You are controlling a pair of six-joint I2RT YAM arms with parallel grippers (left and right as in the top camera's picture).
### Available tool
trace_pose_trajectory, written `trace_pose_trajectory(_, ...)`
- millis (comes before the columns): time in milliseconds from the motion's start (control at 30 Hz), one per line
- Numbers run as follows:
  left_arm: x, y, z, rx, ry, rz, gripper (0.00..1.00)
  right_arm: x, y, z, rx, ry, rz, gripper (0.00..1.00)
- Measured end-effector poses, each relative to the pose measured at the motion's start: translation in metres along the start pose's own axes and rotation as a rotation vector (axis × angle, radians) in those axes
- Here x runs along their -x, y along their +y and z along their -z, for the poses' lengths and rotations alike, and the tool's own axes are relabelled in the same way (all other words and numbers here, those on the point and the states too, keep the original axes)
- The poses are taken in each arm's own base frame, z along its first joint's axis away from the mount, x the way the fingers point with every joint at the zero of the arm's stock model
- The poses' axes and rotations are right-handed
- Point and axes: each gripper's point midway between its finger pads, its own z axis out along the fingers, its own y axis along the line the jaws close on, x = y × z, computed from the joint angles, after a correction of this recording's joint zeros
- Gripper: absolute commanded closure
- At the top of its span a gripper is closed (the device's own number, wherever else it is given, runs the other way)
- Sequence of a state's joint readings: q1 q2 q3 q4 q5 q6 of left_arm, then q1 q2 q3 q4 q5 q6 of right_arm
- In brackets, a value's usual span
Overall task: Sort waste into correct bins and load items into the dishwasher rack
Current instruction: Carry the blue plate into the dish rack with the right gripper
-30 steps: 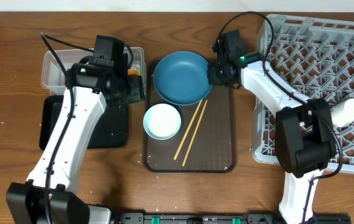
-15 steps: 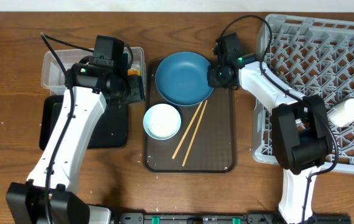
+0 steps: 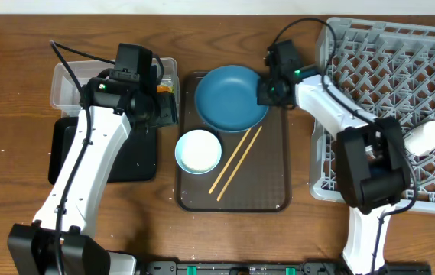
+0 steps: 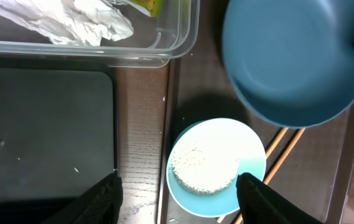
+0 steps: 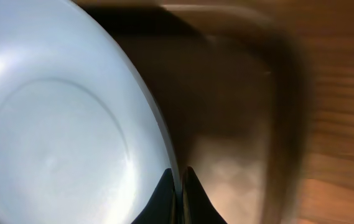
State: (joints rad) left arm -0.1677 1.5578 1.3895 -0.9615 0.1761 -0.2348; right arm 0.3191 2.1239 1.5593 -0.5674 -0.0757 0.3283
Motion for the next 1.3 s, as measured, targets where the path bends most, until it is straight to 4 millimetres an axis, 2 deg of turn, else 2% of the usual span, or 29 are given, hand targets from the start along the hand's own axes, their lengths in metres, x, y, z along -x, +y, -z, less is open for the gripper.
trace_pose_trajectory(67, 0.000, 0.000, 0.000, 0.000, 0.000, 0.000, 0.38, 0.013, -0.018, 0.014, -0.029, -0.037, -0.018, 0.99)
trace_pose_trajectory(133, 0.000, 0.000, 0.000, 0.000, 0.001, 0.000, 0.38, 0.034, -0.044, 0.039, -0.074, -0.105, -0.041, 0.99)
trace_pose_trajectory(233, 0.000, 0.000, 0.000, 0.000, 0.001, 0.000, 0.38, 0.072, -0.089, 0.102, -0.167, -0.270, -0.074, 0.99)
trace_pose_trajectory(367, 0.000, 0.000, 0.000, 0.000, 0.000, 0.001, 0.38, 0.114, -0.154, 0.214, -0.368, -0.533, -0.102, 0.99)
trace_pose_trajectory(467, 0.000, 0.000, 0.000, 0.000, 0.000, 0.000, 0.38, 0.127, -0.199, 0.281, -0.553, -0.663, -0.107, 0.99)
trace_pose_trajectory(567, 0.000, 0.000, 0.000, 0.000, 0.000, 0.001, 0.38, 0.127, -0.242, 0.318, -0.742, -0.699, -0.106, 0.99)
trace_pose_trajectory(767, 0.000, 0.000, 0.000, 0.000, 0.000, 0.000, 0.38, 0.113, -0.316, 0.344, -1.040, -0.597, -0.044, 0.99)
trace_pose_trajectory(900, 0.000, 0.000, 0.000, 0.000, 0.001, 0.000, 0.38, 0.114, -0.343, 0.356, -1.175, -0.562, -0.008, 0.99)
trace_pose_trajectory(1067, 0.000, 0.000, 0.000, 0.000, 0.001, 0.000, 0.38, 0.110, -0.383, 0.373, -1.395, -0.521, -0.041, 0.99)
trace_pose_trajectory(1300, 0.000, 0.000, 0.000, 0.000, 0.000, 0.001, 0.38, 0.092, -0.421, 0.371, -1.548, -0.397, -0.078, 0.99)
